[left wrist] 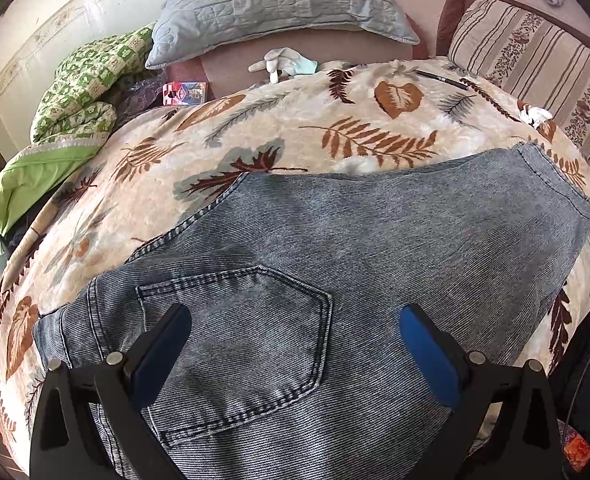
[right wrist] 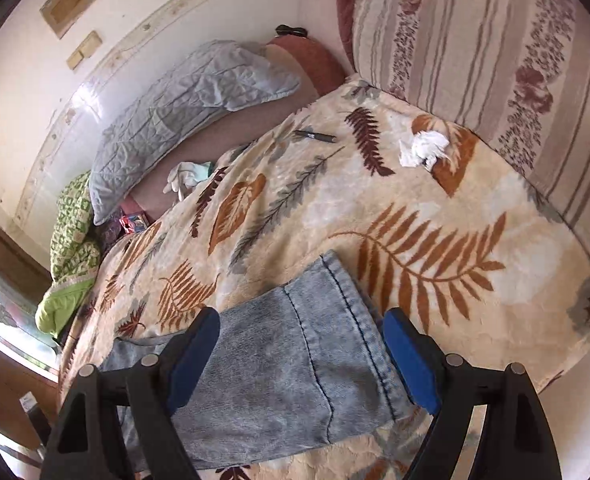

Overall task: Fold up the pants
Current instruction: 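Move the open right gripper to the hem of the jeans leg, then grasp the leg hem with the right gripper and lift it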

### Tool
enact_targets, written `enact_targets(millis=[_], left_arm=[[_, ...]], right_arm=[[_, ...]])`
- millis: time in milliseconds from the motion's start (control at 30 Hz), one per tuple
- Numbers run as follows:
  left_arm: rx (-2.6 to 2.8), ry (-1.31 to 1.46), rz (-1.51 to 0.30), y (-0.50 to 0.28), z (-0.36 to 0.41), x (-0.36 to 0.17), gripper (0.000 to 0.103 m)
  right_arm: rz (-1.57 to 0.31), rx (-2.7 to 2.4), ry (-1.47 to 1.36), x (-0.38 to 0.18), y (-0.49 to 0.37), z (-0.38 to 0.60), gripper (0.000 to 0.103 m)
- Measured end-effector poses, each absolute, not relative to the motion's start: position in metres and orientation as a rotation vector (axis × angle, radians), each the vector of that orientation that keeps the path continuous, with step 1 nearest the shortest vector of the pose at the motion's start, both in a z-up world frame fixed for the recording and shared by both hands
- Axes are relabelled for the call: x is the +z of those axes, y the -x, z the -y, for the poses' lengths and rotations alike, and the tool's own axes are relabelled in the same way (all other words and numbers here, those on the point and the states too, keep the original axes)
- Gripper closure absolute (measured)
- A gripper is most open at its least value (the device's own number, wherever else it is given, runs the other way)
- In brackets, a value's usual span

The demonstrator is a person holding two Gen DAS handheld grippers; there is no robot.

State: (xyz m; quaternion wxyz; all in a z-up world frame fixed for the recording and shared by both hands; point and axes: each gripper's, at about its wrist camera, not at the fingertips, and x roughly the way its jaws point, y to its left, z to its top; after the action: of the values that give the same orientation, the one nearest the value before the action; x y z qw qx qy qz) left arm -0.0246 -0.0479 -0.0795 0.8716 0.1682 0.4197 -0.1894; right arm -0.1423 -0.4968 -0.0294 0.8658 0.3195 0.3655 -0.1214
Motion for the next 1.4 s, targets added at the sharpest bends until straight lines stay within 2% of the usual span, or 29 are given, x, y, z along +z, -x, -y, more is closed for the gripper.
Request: enact_targets(millis=[267, 467, 733, 1133, 1233, 1300, 1333, 1367, 1400], left_arm=[[-0.416, -0.342, -0.876, 0.025, 0.048, -0.080, 0.000], [-0.428, -0.379, -0.885, 0.027, 0.058, -0.087, 0.000], [-0.435, -0.378, -0.896, 0.026, 0.059, -0.090, 0.000], [-0.410, -0.347, -0.930, 0.019, 0.049, -0.095, 0.000], [-0.411, -0.333, -0.942, 0.017, 0.048, -0.095, 0.000], [-0.413, -0.330, -0.944, 0.017, 0.049, -0.095, 0.000], [-0.414, -0.331, -0.944, 0.017, 0.049, -0.096, 0.000], [-0.413, -0.334, -0.943, 0.017, 0.049, -0.096, 0.000], [-0.412, -0.336, -0.944, 0.017, 0.049, -0.096, 0.000]], right_arm=[[-0.771, -0.176, -0.898, -0.057, 0.182, 0.533, 0.017], [-0.790, -0.131, -0.962, -0.081, 0.196, 0.537, 0.017], [-0.834, -0.027, -1.103, -0.129, 0.203, 0.528, 0.022], [-0.721, -0.058, -1.155, -0.147, 0.192, 0.532, 0.022], [-0.706, -0.074, -1.163, -0.148, 0.195, 0.534, 0.034], [-0.702, -0.082, -1.168, -0.151, 0.199, 0.537, 0.049], [-0.708, -0.089, -1.165, -0.153, 0.200, 0.539, 0.061], [-0.709, -0.095, -1.171, -0.156, 0.202, 0.540, 0.067], [-0.699, -0.089, -1.185, -0.158, 0.203, 0.542, 0.068]])
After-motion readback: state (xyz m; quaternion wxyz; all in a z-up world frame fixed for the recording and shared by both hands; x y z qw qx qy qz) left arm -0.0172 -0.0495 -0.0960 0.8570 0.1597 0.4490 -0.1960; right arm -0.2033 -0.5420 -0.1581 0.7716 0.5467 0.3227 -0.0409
